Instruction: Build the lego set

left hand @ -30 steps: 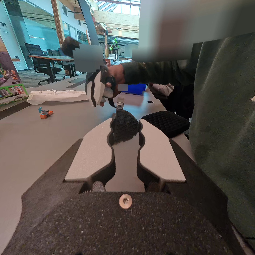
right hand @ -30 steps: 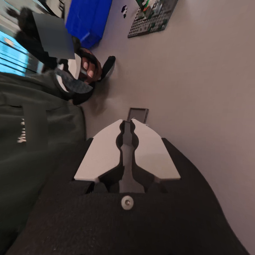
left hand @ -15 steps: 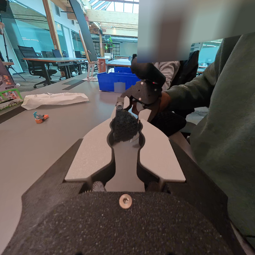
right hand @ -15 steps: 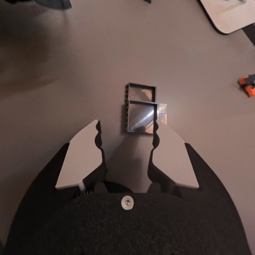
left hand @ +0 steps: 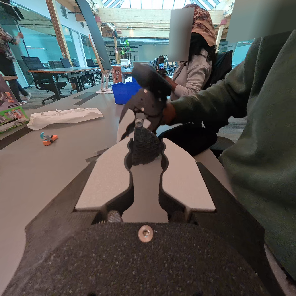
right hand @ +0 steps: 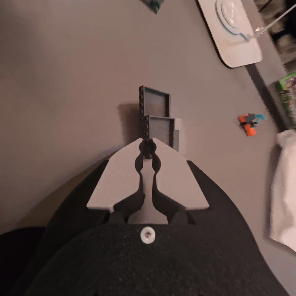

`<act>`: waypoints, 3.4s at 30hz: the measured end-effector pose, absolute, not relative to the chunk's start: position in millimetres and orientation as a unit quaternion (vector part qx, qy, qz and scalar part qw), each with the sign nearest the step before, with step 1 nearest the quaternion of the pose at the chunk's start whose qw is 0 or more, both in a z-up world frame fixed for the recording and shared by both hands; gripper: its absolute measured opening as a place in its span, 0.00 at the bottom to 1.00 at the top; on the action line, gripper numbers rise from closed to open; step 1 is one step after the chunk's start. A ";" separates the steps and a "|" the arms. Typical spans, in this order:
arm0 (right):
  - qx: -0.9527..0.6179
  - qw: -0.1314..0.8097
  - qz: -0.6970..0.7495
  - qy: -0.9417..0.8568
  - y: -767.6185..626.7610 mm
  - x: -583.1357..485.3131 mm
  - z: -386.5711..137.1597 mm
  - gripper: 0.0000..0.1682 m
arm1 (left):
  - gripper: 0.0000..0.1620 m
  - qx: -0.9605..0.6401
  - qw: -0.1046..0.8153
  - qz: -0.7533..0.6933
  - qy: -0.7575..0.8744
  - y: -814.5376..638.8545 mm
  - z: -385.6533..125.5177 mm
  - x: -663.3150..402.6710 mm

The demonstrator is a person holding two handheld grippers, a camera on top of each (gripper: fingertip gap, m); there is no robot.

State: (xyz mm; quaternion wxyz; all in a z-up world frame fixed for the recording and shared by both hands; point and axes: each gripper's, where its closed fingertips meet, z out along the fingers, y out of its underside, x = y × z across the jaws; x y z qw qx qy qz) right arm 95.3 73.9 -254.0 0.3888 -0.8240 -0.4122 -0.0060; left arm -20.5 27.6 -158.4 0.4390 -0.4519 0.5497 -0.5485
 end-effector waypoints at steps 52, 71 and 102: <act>-0.811 0.127 0.471 -0.324 101.1 63.5 -230.4 0.04 | 0.20 -0.462 0.436 -0.551 0.540 33.4 -161.0 -21.1; -0.625 0.471 0.400 -0.477 48.0 -2.2 -99.4 0.04 | 0.19 -0.367 0.427 -0.734 0.380 39.5 -95.9 -55.0; -0.629 0.493 0.456 -0.390 57.0 -8.6 -94.9 0.04 | 0.19 -0.402 0.427 -0.736 0.339 53.9 -98.1 -49.7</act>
